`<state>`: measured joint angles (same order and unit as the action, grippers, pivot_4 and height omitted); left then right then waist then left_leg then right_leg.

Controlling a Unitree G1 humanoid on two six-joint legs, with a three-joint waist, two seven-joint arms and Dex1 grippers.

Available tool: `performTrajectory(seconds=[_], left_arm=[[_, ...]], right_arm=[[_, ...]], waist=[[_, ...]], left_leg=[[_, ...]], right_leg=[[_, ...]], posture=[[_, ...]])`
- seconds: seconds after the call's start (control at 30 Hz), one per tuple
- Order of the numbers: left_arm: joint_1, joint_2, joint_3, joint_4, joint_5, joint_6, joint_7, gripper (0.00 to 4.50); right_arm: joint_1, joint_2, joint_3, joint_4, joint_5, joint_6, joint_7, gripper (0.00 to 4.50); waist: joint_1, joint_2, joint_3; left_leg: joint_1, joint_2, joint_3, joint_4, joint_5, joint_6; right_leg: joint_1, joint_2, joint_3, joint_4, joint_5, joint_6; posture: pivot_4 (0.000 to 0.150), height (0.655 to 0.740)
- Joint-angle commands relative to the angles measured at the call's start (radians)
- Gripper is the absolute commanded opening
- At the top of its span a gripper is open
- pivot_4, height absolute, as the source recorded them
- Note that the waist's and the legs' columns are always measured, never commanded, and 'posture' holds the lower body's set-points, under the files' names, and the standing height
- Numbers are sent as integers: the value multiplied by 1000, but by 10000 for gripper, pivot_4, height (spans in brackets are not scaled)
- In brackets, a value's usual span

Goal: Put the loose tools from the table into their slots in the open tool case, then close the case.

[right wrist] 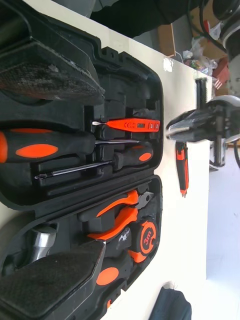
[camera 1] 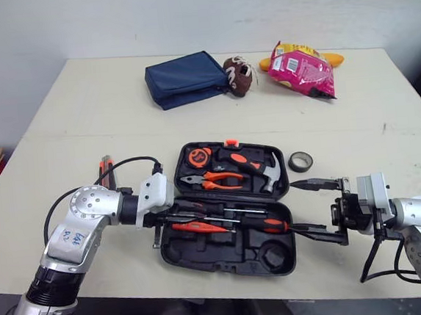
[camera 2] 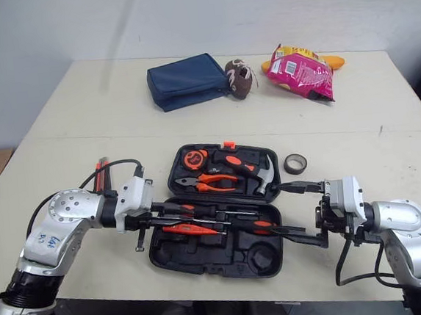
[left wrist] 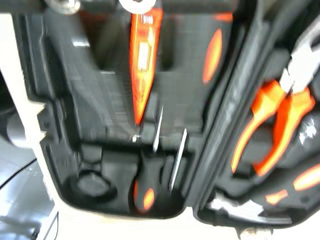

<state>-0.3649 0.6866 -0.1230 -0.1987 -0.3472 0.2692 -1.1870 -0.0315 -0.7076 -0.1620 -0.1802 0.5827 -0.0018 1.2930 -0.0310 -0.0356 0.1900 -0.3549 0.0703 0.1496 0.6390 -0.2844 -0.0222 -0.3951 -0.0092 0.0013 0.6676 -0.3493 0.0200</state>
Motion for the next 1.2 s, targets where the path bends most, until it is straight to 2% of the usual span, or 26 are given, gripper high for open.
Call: performTrajectory(seconds=[0.03,0.43,0.6,0.8,0.93,1.13,1.2], left_arm=[[3,-35,-45,19,33,-38,17,704],[24,-32,-107,60,106,-45,16,704],[41,25,-166,72,186,-100,-32,704],[53,27,-184,112,239,-84,28,704],[54,1,-133,84,165,-32,55,704],[98,-7,19,-7,-32,-78,-3,704],[143,39,135,-65,-123,4,14,704]], right_arm=[[-9,7,-13,9,4,-19,2,45000],[14,3,-34,-16,19,-17,-6,45000],[29,-1,-38,-31,18,-12,-18,45000],[31,3,-31,-27,5,-20,-31,45000],[32,-4,-38,-10,2,-26,-28,45000],[35,-32,-90,46,-1,-52,-10,45000],[19,-41,-170,109,34,-68,-11,45000]], waist=[[0,0,0],[-3,0,0],[-4,0,0],[-3,3,-3],[-3,4,-4],[-4,4,-4],[-6,4,-3]], left_leg=[[0,0,0,0,0,0],[0,0,0,0,-2,2],[0,1,0,0,-2,2],[3,0,0,0,-4,5],[3,0,0,0,-4,5],[1,1,0,-1,-3,4],[1,1,0,-1,-3,4]], right_leg=[[1,0,0,0,0,0],[1,0,0,-1,0,0],[1,0,0,-1,0,0],[3,0,0,-1,0,1],[3,0,0,-1,0,1],[1,0,0,-1,0,1],[1,0,0,-1,0,1]], posture=[[1500,7400],[1500,7400],[1500,7400],[1500,7400],[1500,7400],[1500,7400],[1500,7400]])
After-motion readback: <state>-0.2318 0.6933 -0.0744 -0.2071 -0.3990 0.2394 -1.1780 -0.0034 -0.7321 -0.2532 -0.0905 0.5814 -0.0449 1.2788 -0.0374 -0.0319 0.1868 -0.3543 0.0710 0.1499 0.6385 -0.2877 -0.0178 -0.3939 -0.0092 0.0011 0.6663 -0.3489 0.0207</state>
